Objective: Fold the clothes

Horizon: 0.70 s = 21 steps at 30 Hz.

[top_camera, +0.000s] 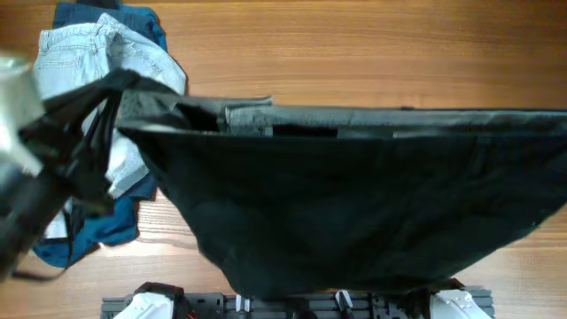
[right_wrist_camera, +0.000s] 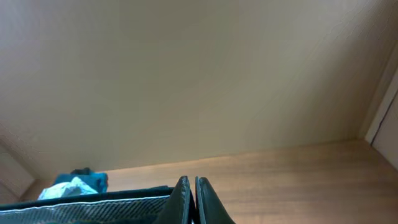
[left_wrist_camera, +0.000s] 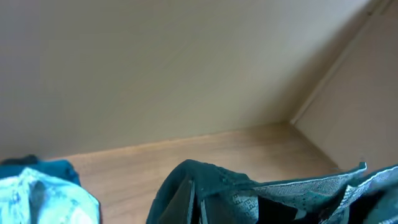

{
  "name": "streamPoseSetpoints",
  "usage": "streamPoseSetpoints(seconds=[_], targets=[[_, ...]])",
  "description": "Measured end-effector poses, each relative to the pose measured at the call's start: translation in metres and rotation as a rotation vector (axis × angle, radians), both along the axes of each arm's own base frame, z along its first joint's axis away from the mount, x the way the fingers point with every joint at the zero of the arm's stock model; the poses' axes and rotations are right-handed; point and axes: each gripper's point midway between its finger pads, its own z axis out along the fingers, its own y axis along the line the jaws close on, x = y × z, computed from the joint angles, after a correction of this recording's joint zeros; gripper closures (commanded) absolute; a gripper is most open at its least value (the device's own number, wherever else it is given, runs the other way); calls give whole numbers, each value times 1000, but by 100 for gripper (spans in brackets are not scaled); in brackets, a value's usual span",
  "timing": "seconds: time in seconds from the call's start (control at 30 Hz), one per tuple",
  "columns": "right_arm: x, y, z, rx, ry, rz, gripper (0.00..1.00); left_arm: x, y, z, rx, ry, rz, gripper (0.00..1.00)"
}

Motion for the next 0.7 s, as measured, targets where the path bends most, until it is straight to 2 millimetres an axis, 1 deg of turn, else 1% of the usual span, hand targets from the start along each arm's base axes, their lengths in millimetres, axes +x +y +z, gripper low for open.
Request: streamPoseSetpoints(seconds=[0.1, 0.17, 0.23, 0.3, 0.33, 0.37, 0.4, 0.43, 0.47, 0.5, 0.57, 0.7], targets=[[23, 1, -10, -4, 58, 0, 96, 31, -5, -20, 8, 96, 9, 96], [51, 3, -28, -14, 149, 0, 96, 61, -10, -43, 23, 189, 19, 96], [82, 5, -52, -33, 261, 5, 96, 91, -14, -66, 43, 272, 31, 96], [114, 6, -78, -44, 369, 7, 96, 116, -18, -88, 57, 342, 37, 96], [136, 8, -97, -48, 438, 8, 96, 130, -19, -101, 70, 381, 46, 96], [147, 8, -106, -52, 472, 9, 96, 141, -20, -112, 80, 413, 55, 96], [167, 9, -124, -57, 529, 11, 96, 154, -20, -127, 96, 455, 68, 96], [179, 10, -135, -61, 563, 12, 96, 164, -20, -140, 109, 488, 78, 96], [195, 11, -149, -63, 604, 13, 96, 175, -20, -153, 122, 522, 88, 96], [211, 12, -163, -68, 636, 16, 96, 188, -20, -169, 139, 559, 101, 96], [234, 14, -182, -76, 674, 27, 96, 207, -21, -193, 161, 610, 116, 96], [283, 21, -221, -71, 723, 51, 96, 248, -26, -234, 182, 657, 130, 96]])
